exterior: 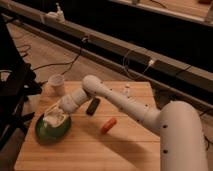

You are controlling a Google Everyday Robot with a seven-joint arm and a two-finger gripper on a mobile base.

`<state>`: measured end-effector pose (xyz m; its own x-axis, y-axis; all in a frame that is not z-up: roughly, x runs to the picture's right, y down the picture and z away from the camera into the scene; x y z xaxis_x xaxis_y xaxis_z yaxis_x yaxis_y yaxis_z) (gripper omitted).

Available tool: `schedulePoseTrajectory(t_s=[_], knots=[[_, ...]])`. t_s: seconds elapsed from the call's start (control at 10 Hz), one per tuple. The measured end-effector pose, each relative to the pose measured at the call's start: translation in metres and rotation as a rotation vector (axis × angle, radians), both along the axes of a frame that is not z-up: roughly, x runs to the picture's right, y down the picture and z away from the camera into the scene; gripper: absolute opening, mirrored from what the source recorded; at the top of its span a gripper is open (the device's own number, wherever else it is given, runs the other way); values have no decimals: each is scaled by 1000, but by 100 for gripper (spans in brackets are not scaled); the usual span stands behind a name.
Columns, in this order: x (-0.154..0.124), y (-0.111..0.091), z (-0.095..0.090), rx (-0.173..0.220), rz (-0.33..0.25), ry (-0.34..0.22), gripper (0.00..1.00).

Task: Place the white sponge in the ceramic bowl

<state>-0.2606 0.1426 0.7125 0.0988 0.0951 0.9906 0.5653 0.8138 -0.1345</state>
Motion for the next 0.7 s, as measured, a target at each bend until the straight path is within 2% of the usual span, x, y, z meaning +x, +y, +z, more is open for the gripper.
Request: schedulePoseTrajectory(t_s=[0.6,0.7], knots=[[-25,13,44,-86,68,-2,67],[-24,14,50,-103,81,2,71]])
